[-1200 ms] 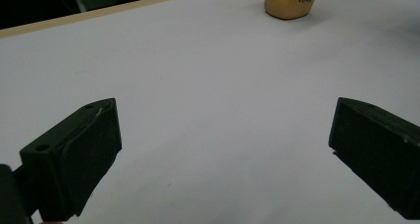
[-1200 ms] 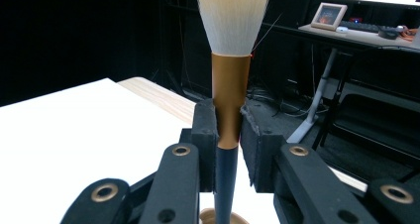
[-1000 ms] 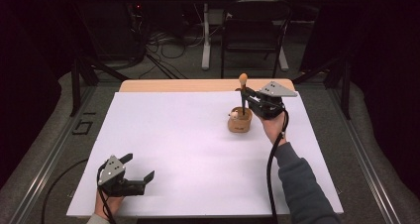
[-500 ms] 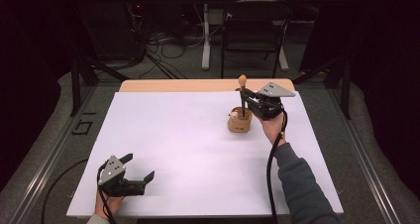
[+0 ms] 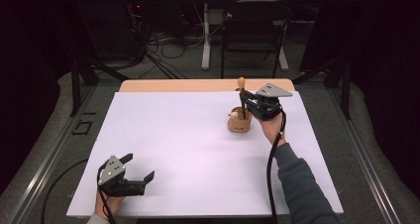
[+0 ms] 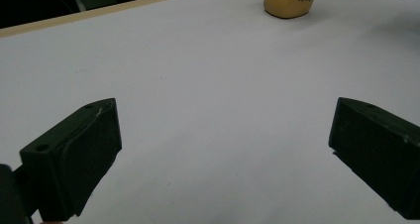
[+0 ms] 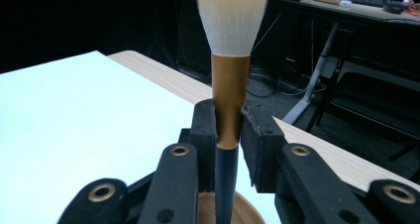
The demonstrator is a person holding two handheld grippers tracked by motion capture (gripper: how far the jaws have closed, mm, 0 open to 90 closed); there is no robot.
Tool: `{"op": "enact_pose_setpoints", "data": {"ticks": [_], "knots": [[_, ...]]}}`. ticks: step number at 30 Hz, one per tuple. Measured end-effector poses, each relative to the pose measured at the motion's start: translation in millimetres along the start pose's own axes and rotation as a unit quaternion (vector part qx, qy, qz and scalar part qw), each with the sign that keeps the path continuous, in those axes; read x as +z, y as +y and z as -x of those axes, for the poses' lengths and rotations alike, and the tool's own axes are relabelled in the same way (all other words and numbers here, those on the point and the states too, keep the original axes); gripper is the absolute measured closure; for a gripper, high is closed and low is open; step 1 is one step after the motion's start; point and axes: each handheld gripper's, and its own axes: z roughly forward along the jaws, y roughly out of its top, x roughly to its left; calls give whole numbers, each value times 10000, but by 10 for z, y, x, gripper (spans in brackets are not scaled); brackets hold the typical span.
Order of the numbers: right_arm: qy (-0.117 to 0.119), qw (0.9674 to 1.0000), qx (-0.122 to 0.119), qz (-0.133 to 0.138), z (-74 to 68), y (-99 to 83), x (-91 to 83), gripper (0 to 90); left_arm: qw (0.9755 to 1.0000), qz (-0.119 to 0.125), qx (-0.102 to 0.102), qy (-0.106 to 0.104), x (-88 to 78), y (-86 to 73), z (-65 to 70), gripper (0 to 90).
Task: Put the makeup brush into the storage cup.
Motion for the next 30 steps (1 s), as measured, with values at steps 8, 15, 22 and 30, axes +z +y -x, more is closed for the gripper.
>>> {"op": "enact_pose_setpoints", "data": {"ticks": [8, 15, 22, 30], "knots": [[610, 9947, 381, -738, 53, -2, 46, 136, 10000, 3, 7, 26, -9, 0, -1, 0], [712, 9939, 223, -817, 16, 30, -53, 45, 10000, 19, 8, 6, -6, 2, 2, 0], [820, 9936, -16, -775, -61, 39, -134, 0, 10000, 26, 8, 4, -9, 3, 1, 0], [868, 9937, -114, -697, -181, 31, -272, 0, 10000, 45, 1, -10, -17, 1, -4, 0]]}}
